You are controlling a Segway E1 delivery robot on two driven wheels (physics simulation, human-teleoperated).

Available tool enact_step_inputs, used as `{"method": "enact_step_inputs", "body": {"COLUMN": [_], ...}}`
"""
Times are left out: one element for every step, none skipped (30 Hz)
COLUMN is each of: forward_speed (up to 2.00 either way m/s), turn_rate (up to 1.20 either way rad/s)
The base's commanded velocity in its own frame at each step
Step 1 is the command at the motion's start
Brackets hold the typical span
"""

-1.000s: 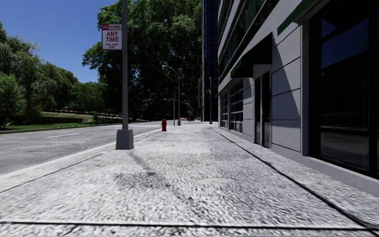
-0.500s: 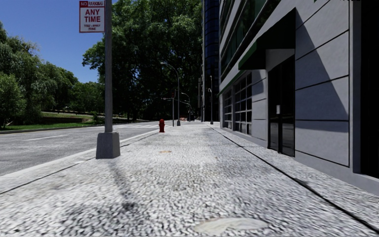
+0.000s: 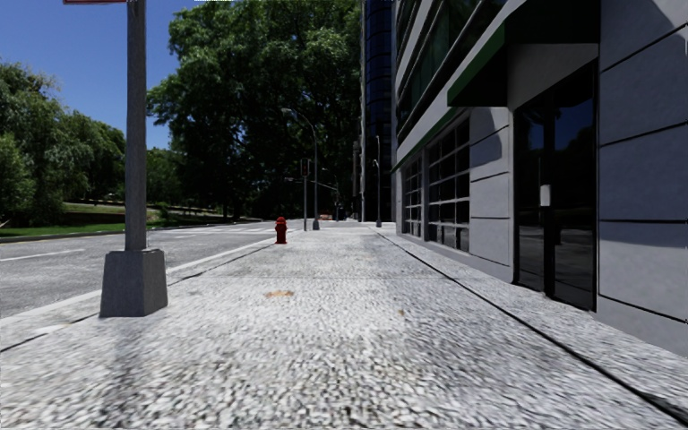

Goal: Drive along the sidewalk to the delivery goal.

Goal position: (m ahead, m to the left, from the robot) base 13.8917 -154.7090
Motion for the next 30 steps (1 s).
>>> {"method": "enact_step_inputs", "body": {"forward_speed": [2.00, 2.00, 2.00, 2.00, 2.00, 2.00, 2.00, 2.00, 2.00, 2.00, 2.00, 2.00, 2.00, 2.00, 2.00, 2.00, 2.00, 2.00, 2.00, 2.00, 2.00, 2.00, 2.00, 2.00, 2.00, 2.00, 2.00, 2.00, 2.00, 2.00], "turn_rate": [0.00, 0.00, 0.00, 0.00, 0.00, 0.00, 0.00, 0.00, 0.00, 0.00, 0.00, 0.00, 0.00, 0.00, 0.00, 0.00, 0.00, 0.00, 0.00, 0.00, 0.00, 0.00, 0.00, 0.00, 0.00, 0.00, -0.01, -0.17, -0.25, -0.25]}}
